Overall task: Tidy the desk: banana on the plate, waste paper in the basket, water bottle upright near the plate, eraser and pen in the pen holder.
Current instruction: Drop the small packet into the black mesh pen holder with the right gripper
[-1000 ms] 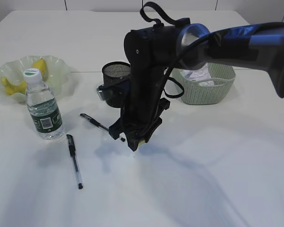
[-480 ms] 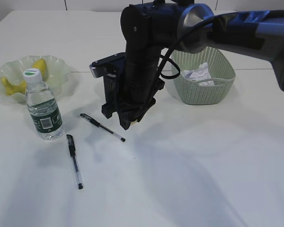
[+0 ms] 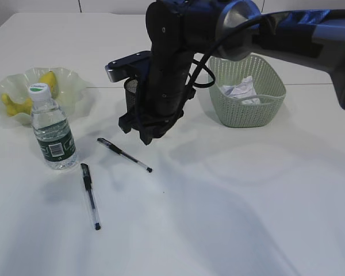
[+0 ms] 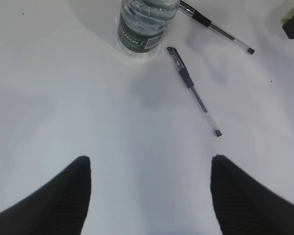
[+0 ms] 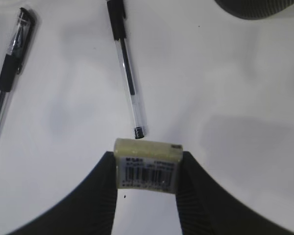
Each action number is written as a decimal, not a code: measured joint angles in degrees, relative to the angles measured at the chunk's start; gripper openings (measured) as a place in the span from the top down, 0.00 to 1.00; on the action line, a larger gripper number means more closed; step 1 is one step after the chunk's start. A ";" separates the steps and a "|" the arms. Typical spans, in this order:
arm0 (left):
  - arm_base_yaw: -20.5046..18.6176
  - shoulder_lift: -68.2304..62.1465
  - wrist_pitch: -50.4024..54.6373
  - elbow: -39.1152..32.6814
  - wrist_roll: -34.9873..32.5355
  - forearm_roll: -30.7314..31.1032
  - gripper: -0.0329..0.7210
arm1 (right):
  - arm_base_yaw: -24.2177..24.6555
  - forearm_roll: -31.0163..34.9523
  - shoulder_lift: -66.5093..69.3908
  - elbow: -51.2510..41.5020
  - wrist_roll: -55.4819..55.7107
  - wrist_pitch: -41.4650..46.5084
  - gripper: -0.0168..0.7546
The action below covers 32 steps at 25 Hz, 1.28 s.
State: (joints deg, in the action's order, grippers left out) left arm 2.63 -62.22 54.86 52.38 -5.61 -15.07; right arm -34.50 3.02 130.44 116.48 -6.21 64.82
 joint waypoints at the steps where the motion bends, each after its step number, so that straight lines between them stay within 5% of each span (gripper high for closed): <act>1: 0.00 0.00 0.00 0.00 0.00 0.00 0.23 | 0.00 -0.27 0.00 0.00 0.11 -0.16 0.63; 32: 0.00 0.00 0.00 0.00 0.00 0.00 0.24 | 3.35 -14.11 0.00 6.33 6.95 -19.77 0.64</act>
State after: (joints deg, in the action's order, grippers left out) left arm 2.63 -62.22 54.86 52.38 -5.61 -15.07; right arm -31.15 -11.09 130.44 122.81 0.74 45.04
